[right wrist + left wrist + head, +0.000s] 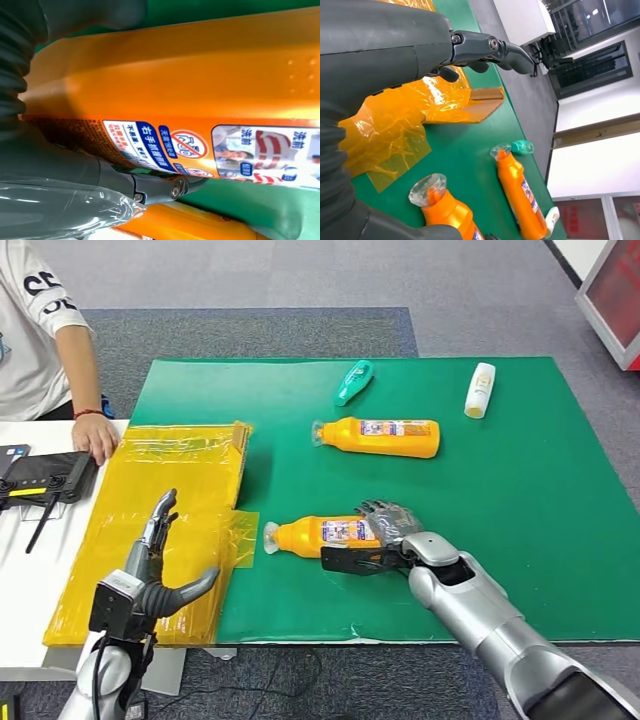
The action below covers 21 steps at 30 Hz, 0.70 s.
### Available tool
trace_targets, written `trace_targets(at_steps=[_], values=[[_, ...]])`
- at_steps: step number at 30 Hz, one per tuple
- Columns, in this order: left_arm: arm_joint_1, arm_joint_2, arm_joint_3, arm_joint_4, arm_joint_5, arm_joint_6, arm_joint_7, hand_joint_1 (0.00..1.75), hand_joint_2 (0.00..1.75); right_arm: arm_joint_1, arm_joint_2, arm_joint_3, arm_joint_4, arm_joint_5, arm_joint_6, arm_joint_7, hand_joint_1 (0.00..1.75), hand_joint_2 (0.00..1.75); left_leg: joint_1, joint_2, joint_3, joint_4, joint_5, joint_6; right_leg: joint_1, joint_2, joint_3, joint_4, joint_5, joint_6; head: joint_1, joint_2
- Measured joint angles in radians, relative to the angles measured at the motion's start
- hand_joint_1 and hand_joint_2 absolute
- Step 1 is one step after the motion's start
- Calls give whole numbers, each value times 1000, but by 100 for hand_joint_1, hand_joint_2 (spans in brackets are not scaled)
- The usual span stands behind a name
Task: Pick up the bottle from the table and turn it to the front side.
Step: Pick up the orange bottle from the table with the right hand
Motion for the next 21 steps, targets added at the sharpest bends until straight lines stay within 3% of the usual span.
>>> trace_targets(at_steps=[21], values=[[-3, 0, 14, -4, -3, 0, 1, 0, 175, -15, 21, -19, 37, 7, -8, -5, 175, 175, 0, 0, 1, 0, 0, 0, 0, 0, 1, 0, 0, 0, 0, 0]])
